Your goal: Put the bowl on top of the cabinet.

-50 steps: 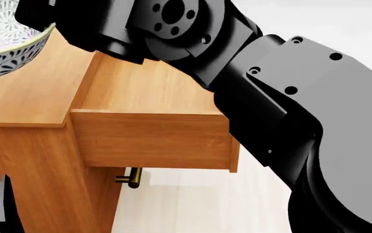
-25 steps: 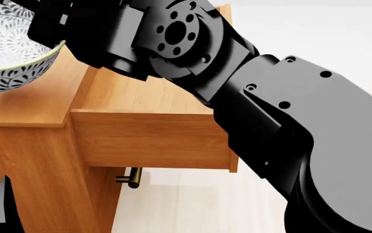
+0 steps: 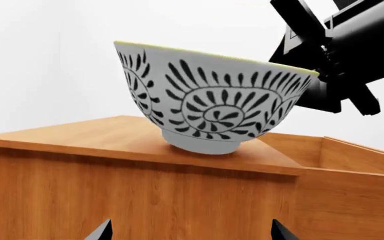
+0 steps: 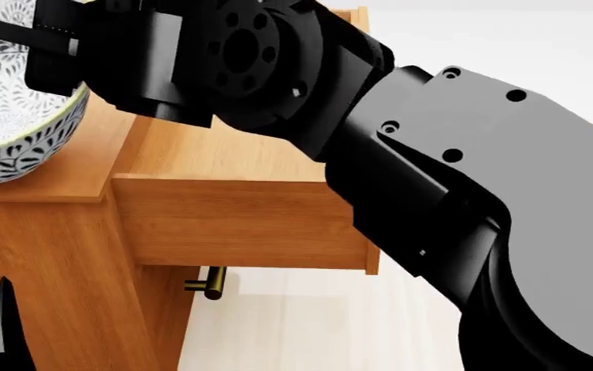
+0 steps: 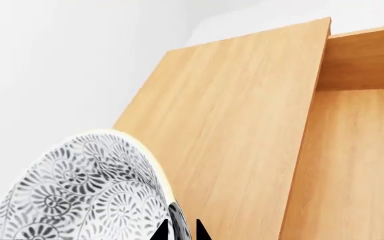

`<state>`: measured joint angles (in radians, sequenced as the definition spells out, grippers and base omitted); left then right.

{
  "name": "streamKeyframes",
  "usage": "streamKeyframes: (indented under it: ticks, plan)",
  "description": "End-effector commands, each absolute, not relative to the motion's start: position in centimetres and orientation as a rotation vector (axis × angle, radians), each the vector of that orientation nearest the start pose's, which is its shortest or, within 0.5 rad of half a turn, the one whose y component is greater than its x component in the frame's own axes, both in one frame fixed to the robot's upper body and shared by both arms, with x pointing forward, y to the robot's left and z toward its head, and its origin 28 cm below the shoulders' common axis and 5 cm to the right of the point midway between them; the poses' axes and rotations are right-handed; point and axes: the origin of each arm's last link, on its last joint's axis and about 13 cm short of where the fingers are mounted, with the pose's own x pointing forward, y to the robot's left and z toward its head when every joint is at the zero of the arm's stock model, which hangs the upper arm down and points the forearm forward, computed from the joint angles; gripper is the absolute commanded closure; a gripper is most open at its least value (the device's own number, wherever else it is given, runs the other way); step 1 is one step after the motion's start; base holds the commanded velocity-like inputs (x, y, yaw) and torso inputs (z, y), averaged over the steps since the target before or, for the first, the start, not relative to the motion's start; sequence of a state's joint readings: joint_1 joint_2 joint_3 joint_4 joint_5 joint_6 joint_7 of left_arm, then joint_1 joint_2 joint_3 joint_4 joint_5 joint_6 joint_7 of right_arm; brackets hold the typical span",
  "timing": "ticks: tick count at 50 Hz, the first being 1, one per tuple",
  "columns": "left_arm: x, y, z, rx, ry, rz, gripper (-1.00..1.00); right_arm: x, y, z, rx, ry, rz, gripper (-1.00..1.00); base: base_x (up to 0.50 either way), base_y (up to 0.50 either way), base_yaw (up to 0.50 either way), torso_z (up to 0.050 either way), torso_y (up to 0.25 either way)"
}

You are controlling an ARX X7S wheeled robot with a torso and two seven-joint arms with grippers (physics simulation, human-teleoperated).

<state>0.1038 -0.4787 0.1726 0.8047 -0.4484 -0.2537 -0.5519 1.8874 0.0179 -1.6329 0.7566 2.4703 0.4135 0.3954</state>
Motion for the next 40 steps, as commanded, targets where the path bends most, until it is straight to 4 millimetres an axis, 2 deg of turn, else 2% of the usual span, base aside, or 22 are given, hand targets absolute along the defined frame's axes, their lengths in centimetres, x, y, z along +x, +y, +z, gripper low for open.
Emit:
streamKeyframes:
  ticks: [1,10,22,23,40]
  plan:
    - [15.6,22.1,14.2,-0.114,-0.305,0.042,-1.0,34.1,6.0,35.4,0.325,0.525,0.601,1.0,0.0,0.0,0.0,0.0,0.0]
    - [15.5,22.1,14.3,-0.115,-0.309,0.045,-1.0,34.7,5.8,34.4,0.357,0.547,0.584,1.0,0.0,0.0,0.0,0.0,0.0]
    - [15.5,22.1,14.3,-0.115,-0.308,0.041,-1.0,34.9,5.8,34.5,0.411,0.544,0.576,1.0,0.0,0.0,0.0,0.0,0.0]
    - [15.5,22.1,14.3,-0.116,-0.309,0.042,-1.0,34.9,5.8,34.5,0.416,0.544,0.577,-1.0,0.0,0.0,0.0,0.0,0.0]
    - [15.4,22.1,14.4,-0.116,-0.311,0.041,-1.0,35.0,5.7,34.6,0.439,0.551,0.581,-1.0,0.0,0.0,0.0,0.0,0.0]
